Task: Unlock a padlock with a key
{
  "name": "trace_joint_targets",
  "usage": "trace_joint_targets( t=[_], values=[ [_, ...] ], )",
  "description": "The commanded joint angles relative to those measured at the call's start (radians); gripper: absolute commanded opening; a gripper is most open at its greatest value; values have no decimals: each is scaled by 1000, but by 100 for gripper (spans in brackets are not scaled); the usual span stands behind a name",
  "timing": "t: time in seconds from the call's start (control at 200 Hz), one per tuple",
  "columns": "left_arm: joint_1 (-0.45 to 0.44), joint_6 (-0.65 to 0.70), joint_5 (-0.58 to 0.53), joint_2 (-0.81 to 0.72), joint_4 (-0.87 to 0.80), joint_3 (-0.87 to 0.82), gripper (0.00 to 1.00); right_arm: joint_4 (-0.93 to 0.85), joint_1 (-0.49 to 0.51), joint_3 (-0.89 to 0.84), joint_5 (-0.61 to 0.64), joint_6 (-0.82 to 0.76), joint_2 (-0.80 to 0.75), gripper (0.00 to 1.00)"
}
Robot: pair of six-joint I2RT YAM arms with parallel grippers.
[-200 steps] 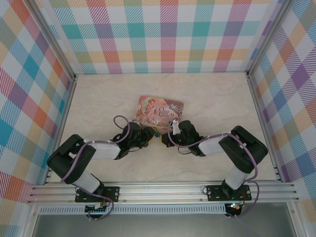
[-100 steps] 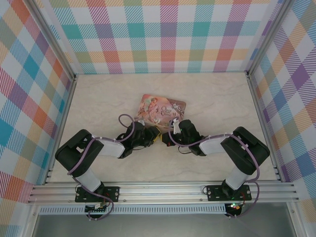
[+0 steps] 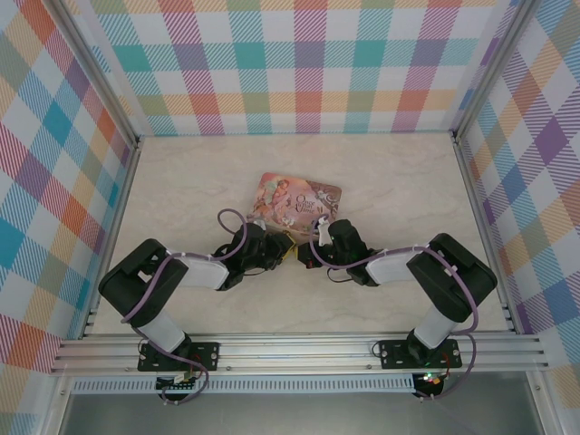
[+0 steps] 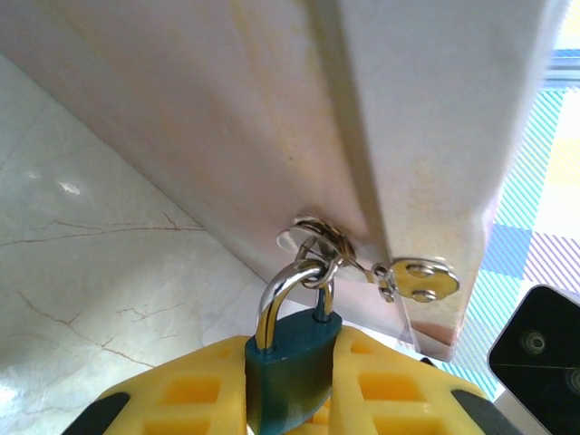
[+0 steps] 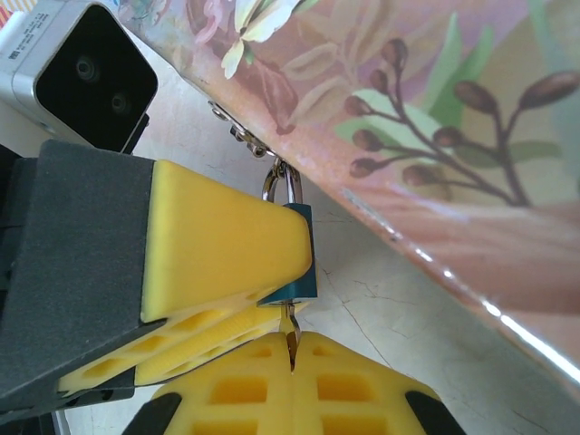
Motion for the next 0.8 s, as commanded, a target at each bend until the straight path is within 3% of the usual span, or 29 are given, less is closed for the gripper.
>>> trace_joint_targets(
  t=[0.0, 0.325, 0.65, 0.72, 0.795],
  values=[
    [-14, 34, -27, -43, -56, 30, 0, 31, -1, -8, -33, -7, -49, 5],
    [-17, 58, -47, -73, -114, 48, 0, -54, -15, -45, 15, -90, -112, 34],
    [-17, 50, -44, -90, -180, 84, 0, -286, -15, -59, 225, -425, -418, 58],
    [-17, 48, -39, -90, -204, 99, 0, -313, -17, -61, 287, -520, -502, 68],
    [-18, 44, -31, -87, -227, 116, 0, -335, -18, -56, 359, -617, -579, 88]
  ],
)
